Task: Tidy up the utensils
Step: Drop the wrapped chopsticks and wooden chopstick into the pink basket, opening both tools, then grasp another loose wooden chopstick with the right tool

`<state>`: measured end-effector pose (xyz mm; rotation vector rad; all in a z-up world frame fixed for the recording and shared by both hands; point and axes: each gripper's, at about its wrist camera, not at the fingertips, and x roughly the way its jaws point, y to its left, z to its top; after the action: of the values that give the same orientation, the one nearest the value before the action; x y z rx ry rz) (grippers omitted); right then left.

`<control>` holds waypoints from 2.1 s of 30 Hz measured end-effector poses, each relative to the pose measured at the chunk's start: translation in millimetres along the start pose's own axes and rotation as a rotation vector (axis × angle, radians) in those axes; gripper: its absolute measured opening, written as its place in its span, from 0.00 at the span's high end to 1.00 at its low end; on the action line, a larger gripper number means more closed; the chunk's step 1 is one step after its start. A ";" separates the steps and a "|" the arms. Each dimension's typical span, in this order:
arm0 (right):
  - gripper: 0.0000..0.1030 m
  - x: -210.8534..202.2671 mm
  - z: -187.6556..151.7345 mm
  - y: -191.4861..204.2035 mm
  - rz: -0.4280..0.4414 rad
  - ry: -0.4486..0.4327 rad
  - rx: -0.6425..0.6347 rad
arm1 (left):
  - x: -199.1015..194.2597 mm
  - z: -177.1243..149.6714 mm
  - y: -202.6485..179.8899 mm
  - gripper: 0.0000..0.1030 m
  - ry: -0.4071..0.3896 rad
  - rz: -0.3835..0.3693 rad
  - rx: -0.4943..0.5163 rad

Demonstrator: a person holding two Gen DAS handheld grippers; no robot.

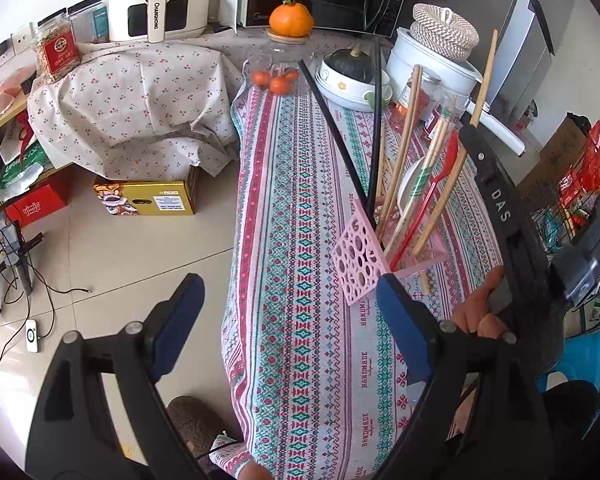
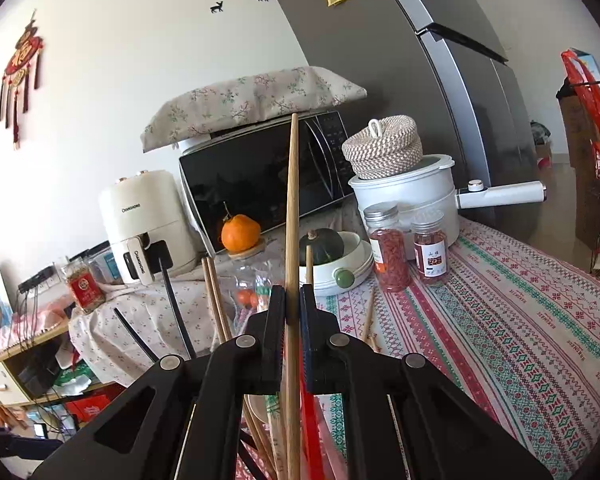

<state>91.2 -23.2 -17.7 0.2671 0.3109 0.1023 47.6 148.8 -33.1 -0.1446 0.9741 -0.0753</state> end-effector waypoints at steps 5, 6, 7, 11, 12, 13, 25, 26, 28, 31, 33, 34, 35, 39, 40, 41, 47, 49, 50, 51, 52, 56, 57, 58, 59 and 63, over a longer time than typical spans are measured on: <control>0.73 -15.7 -2.2 -3.5 0.044 0.015 0.016 | 4.9 -0.9 -1.0 0.15 0.013 0.007 0.000; 0.64 -19.3 2.0 -4.8 0.057 0.011 0.019 | 5.6 -1.0 -2.8 0.14 0.014 0.004 0.003; 0.58 -22.7 7.2 -6.7 0.070 0.011 0.025 | 6.8 -0.5 -4.6 0.11 0.015 0.000 0.007; 0.52 -35.4 33.7 -23.3 0.076 0.006 0.056 | 8.6 -0.6 -14.3 0.02 0.011 -0.022 0.016; 0.51 -38.8 40.8 -29.9 0.071 0.004 0.066 | 9.0 -0.4 -16.2 0.02 0.009 -0.029 0.016; 0.49 -41.2 47.8 -36.7 0.064 0.003 0.076 | 9.3 -0.2 -18.4 0.01 0.008 -0.035 0.015; 0.25 -14.8 101.7 -111.9 -0.020 0.269 0.023 | 12.7 -3.9 -36.2 0.00 -0.004 -0.051 0.016; 0.25 -8.5 99.8 -117.1 -0.025 0.307 0.022 | 12.0 -4.8 -37.8 0.00 -0.008 -0.049 0.023; 0.25 6.8 94.2 -126.1 -0.029 0.383 0.014 | 10.3 -7.2 -40.1 0.00 -0.012 -0.043 0.041; 0.25 36.8 81.0 -132.3 -0.022 0.480 -0.011 | 5.8 -9.8 -40.7 0.00 -0.019 -0.049 0.059; 0.25 61.9 70.7 -132.2 -0.011 0.531 -0.031 | 1.0 -10.4 -39.9 0.00 -0.033 -0.057 0.069; 0.25 75.5 65.0 -130.7 -0.005 0.556 -0.045 | -1.4 -10.6 -39.7 0.00 -0.039 -0.059 0.073; 0.25 89.9 58.9 -128.8 -0.003 0.582 -0.060 | -3.8 -10.6 -39.0 0.00 -0.045 -0.062 0.078; 0.32 151.9 34.1 -121.4 0.027 0.682 -0.077 | -9.3 -10.6 -35.9 0.00 -0.055 -0.077 0.083; 0.37 167.2 28.4 -120.4 0.032 0.707 -0.071 | -10.0 -10.4 -34.7 0.00 -0.057 -0.081 0.085; 0.39 181.6 23.3 -119.2 0.035 0.729 -0.065 | -10.5 -10.2 -33.3 0.00 -0.057 -0.081 0.086; 0.51 252.4 5.0 -112.8 0.026 0.772 -0.079 | -6.8 -7.0 -25.4 0.00 -0.049 -0.079 0.078; 0.52 268.5 2.0 -111.9 0.016 0.771 -0.078 | -4.8 -6.6 -24.1 0.00 -0.043 -0.077 0.077; 0.53 274.5 1.1 -111.4 0.012 0.767 -0.079 | -4.3 -6.5 -23.6 0.00 -0.039 -0.079 0.076; 0.53 280.3 0.4 -110.6 0.009 0.763 -0.080 | -3.3 -6.2 -23.2 0.00 -0.035 -0.082 0.074; 0.54 285.5 -0.8 -109.7 0.007 0.761 -0.082 | -2.7 -6.2 -22.9 0.00 -0.032 -0.085 0.071; 0.61 293.1 -6.7 -99.0 -0.009 0.749 -0.147 | -0.2 -6.6 -24.8 0.00 -0.018 -0.099 0.073; 0.69 292.7 -8.7 -94.8 -0.028 0.745 -0.187 | 0.1 -7.0 -26.3 0.00 -0.016 -0.100 0.078; 0.77 290.9 -11.0 -91.5 -0.039 0.745 -0.228 | 0.3 -7.4 -27.7 0.00 -0.014 -0.100 0.082; 0.81 288.2 -13.0 -89.8 -0.034 0.751 -0.258 | 0.7 -7.7 -29.0 0.00 -0.011 -0.102 0.086; 0.88 272.8 -17.2 -88.7 -0.009 0.805 -0.331 | 0.1 -8.5 -32.3 0.00 -0.011 -0.106 0.090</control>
<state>349.3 -65.8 -136.5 -0.1204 1.0824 0.2489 40.6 116.1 -32.9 -0.1137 0.9499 -0.2150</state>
